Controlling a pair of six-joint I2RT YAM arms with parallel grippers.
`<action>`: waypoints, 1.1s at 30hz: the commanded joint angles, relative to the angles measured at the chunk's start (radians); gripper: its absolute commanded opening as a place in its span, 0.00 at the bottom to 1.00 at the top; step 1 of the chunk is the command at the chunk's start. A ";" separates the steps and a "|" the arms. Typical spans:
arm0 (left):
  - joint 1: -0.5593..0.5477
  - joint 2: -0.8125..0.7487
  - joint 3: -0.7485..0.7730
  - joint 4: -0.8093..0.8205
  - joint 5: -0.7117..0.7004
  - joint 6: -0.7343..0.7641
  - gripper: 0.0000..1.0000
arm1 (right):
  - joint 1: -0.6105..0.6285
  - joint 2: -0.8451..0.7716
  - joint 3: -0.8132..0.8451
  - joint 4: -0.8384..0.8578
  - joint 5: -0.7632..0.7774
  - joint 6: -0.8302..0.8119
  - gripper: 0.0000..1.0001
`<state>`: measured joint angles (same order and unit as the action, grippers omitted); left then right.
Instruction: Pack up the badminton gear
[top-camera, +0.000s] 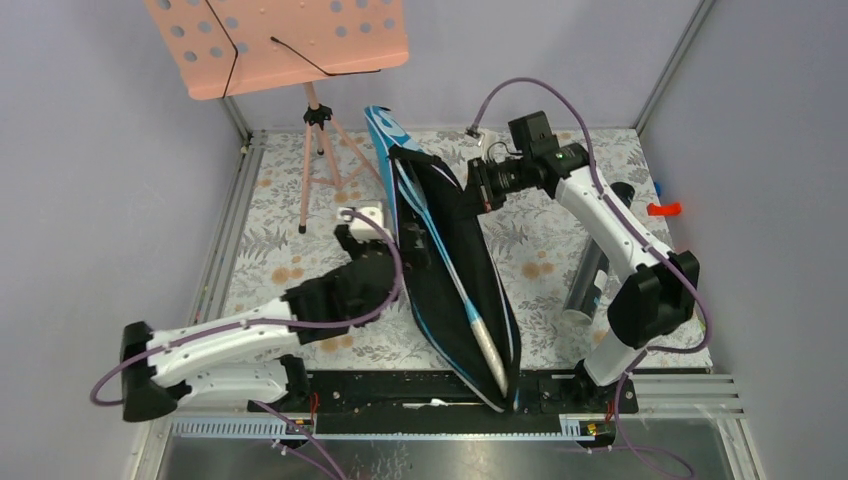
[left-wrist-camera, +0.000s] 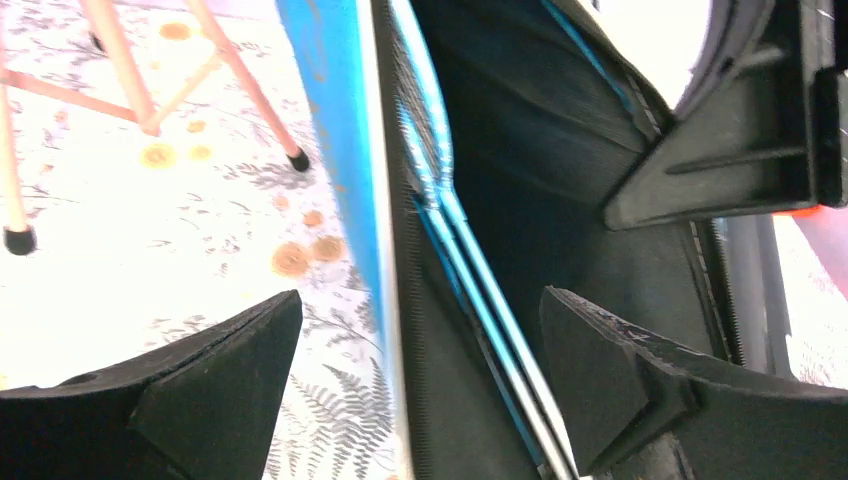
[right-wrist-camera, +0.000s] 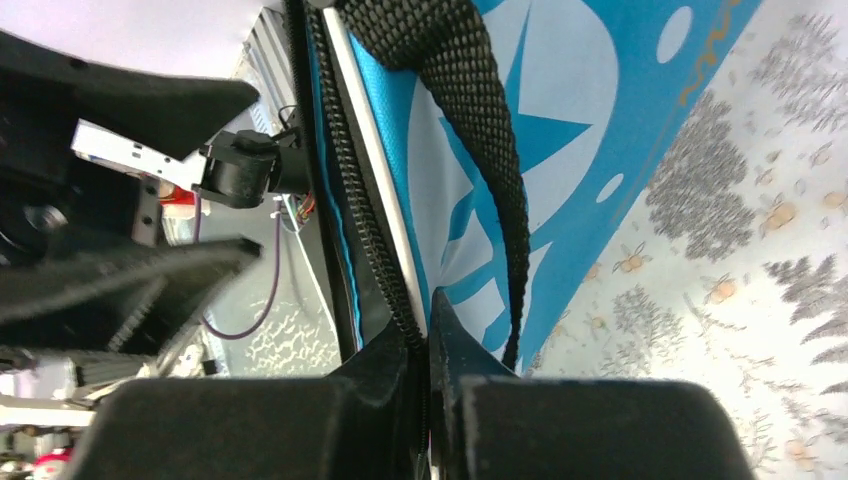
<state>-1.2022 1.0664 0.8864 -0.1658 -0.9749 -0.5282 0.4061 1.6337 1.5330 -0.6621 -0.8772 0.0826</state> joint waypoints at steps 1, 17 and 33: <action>0.093 -0.108 0.024 -0.055 0.094 0.105 0.99 | -0.009 0.089 0.251 -0.270 0.014 -0.252 0.00; 0.602 -0.222 0.274 -0.371 1.207 1.333 0.99 | 0.012 0.488 0.903 -1.040 0.092 -0.959 0.00; 0.817 0.074 0.365 -0.643 1.356 1.743 0.99 | 0.134 0.257 0.463 -0.989 0.078 -1.257 0.00</action>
<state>-0.4038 1.0969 1.2324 -0.7559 0.2996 1.1038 0.4942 2.0464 2.0338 -1.5032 -0.7418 -1.0840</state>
